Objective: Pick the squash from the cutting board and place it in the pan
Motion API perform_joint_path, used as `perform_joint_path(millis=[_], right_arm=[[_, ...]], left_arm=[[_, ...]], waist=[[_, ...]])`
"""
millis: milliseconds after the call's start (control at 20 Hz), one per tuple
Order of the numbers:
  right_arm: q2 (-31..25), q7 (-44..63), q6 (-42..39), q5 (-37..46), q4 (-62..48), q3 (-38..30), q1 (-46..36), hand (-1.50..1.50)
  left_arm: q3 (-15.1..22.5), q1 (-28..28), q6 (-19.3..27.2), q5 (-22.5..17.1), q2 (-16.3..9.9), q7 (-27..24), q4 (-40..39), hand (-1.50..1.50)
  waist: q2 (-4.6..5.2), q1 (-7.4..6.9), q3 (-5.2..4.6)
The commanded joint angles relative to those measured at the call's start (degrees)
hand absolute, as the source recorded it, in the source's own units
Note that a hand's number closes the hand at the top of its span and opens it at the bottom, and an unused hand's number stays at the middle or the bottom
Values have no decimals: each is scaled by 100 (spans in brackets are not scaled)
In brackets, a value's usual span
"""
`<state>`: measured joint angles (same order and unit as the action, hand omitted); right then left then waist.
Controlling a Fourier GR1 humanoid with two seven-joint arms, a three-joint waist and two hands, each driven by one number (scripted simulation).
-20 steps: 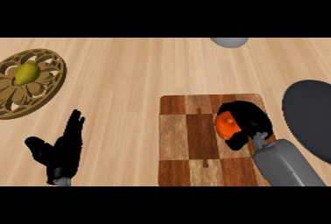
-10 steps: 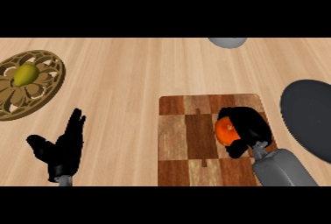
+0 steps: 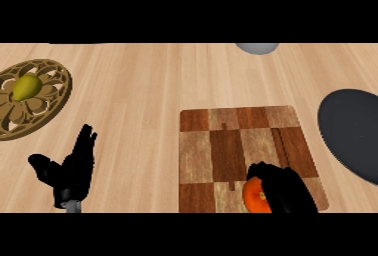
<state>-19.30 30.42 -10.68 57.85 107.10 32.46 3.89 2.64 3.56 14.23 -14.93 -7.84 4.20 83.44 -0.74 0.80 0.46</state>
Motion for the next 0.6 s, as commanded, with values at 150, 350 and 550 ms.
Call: perform_joint_path(millis=[150, 350, 550], right_arm=[[-139, 468, 882, 1253, 1528, 173, 296, 150], [-371, 698, 1161, 1622, 2549, -179, 646, 150], [-190, 1049, 1099, 1738, 3208, -162, 1131, 150]], left_arm=[[44, 268, -62, -61, 59, 163, -73, 0], [22, 458, -128, -87, 85, 42, -37, 0], [-66, 142, -74, -75, 22, 306, -40, 0]], waist=[[26, 34, -48], [26, 51, -47], [55, 13, -45]])
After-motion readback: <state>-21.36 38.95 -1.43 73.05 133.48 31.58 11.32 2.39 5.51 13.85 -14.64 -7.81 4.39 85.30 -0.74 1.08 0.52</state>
